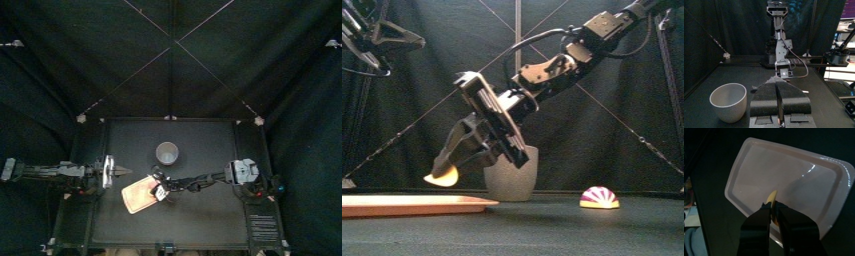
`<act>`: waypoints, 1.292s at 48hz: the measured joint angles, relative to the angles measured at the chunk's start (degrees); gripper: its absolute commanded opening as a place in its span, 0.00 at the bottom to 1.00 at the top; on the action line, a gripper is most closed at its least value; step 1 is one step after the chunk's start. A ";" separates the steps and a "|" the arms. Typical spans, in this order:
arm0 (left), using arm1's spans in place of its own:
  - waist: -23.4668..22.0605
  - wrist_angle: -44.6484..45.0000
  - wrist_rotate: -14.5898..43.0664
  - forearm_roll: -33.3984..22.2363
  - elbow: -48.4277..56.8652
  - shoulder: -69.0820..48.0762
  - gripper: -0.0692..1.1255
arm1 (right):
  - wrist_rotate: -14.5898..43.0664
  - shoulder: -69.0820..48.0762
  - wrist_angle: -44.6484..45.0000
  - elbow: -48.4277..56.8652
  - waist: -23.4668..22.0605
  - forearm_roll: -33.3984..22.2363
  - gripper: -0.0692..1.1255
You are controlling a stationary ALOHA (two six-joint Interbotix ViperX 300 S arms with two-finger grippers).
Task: Pick the chip then place it on the pink plate
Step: Drop chip on the pink plate and return to neutral
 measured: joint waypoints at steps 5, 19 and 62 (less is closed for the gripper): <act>0.09 0.00 0.00 0.09 0.00 0.09 0.05 | 0.00 1.93 1.14 -2.72 0.00 -0.97 0.54; 0.44 0.00 0.00 0.00 0.00 0.00 0.05 | -0.09 4.04 2.37 -6.94 0.00 -3.34 0.76; 1.85 0.00 0.00 0.09 1.23 0.09 0.05 | -0.97 -24.79 -22.15 29.62 -5.80 -15.12 0.76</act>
